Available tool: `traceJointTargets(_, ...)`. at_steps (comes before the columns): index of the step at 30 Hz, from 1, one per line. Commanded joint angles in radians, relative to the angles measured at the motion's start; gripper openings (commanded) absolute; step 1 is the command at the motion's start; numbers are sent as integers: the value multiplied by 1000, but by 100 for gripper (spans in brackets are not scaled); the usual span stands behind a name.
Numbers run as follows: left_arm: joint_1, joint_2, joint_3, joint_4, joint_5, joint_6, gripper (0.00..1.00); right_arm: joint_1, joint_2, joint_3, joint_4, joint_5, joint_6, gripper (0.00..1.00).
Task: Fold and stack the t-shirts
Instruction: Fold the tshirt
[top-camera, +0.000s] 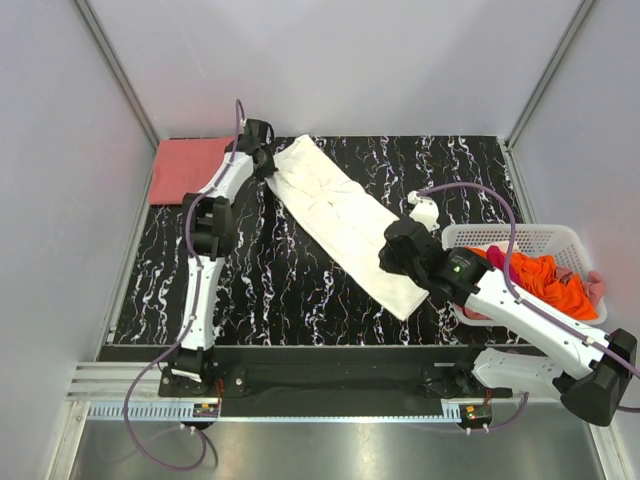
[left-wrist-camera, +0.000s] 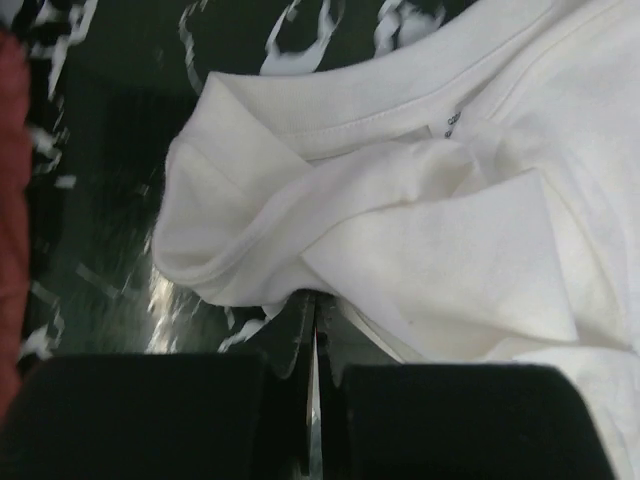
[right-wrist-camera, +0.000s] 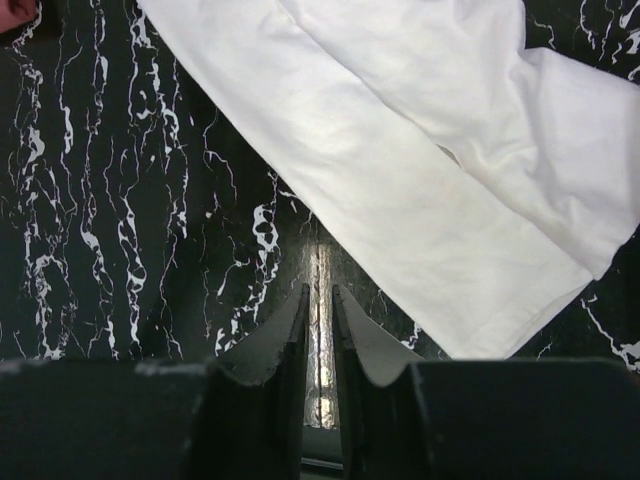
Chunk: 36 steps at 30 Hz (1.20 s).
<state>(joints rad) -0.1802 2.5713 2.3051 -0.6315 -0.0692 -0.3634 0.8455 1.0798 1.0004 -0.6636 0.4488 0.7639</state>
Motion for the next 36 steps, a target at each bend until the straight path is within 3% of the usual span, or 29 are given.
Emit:
traceJointTargets(1,-1,23,135,68,100,26,3,6,14,64,39,65,-37,22)
traceJointTargets(4,10,-95,58,154,126,18,4,6,29,83,39,59,-46,23)
traceJointTargets(12,-30,-573,-424,273,226,-46,9,4,-44,55,29,21,-20,23)
traceJointTargets(15,-119,-684,-596,300,324,-106,11,-2,-96,58,-14,37,-26,23)
traceJointTargets(17,-208,-736,-747,326,382,-137,17,-8,-122,102,-53,65,-38,23)
traceJointTargets(22,-451,-956,-1139,499,348,-383,39,-16,-178,194,-152,100,-95,24)
traceJointTargets(23,-485,-985,-1252,542,341,-441,41,-17,-204,210,-160,108,-100,24)
traceJointTargets(26,-616,-1076,-1398,688,257,-629,41,-19,-266,214,-177,125,-98,24)
traceJointTargets(31,-790,-1082,-1443,739,114,-776,47,-17,-353,192,-177,134,-80,24)
traceJointTargets(36,-883,-992,-1472,797,11,-888,47,-19,-371,173,-177,113,-74,24)
